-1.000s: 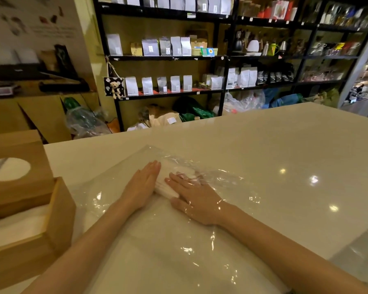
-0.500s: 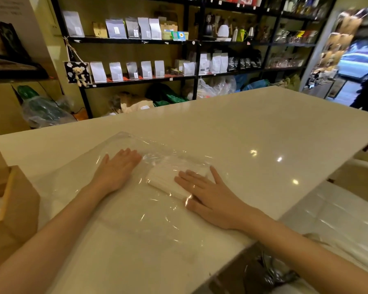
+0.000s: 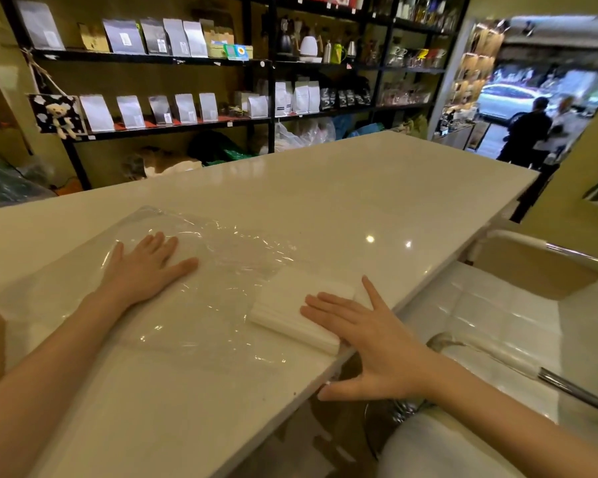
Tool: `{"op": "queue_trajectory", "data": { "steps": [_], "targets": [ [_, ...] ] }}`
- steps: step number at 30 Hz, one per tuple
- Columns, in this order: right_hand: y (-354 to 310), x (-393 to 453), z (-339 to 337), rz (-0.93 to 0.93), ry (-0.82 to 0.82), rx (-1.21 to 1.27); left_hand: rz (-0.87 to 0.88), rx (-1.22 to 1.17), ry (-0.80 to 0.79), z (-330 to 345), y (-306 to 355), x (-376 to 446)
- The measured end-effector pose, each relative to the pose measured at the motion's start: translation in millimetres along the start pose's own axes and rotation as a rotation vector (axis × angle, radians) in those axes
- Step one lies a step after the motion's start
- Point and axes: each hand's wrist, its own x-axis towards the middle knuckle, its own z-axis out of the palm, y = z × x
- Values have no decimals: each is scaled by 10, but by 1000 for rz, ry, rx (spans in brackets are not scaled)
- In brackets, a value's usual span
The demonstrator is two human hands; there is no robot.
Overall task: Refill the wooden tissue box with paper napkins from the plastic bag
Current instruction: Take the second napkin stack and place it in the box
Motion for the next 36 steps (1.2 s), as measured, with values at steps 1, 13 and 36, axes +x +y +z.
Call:
{"op": "queue_trajectory", "data": {
  "steps": [1,13,36],
  "targets": [
    [7,-39,19,5,30,-10,-4,-1,2,4,0,3],
    [-185,-277,-362,282,408,718,-47,-77,89,-35,39,-70],
    [-1266,1314,-850,-144,258,1386,-240,-1846,-561,-1436,-97,-1630]
  ]
}}
